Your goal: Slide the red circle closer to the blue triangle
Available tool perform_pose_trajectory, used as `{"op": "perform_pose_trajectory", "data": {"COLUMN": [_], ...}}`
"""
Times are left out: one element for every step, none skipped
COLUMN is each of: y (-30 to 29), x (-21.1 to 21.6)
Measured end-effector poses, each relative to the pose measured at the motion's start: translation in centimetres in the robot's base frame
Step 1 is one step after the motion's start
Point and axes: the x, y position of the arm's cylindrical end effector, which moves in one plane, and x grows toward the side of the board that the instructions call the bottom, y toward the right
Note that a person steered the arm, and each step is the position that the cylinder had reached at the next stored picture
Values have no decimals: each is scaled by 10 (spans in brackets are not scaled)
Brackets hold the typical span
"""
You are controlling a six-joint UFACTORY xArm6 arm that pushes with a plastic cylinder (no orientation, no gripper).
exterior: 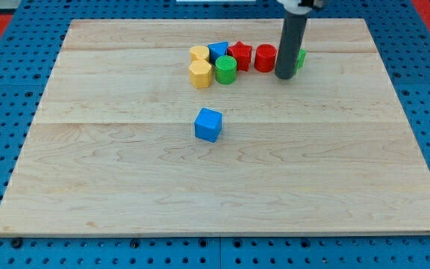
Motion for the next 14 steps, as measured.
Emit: {"op": "perform_pose_trajectory", "data": {"y": [-8, -1, 6, -19, -35, -50, -46, -17, -45, -85, -89, -95, -137, -165], "x": [-33, -24, 0, -19, -69, -95, -94, -106, -123, -90, -93, -126, -121, -112]}}
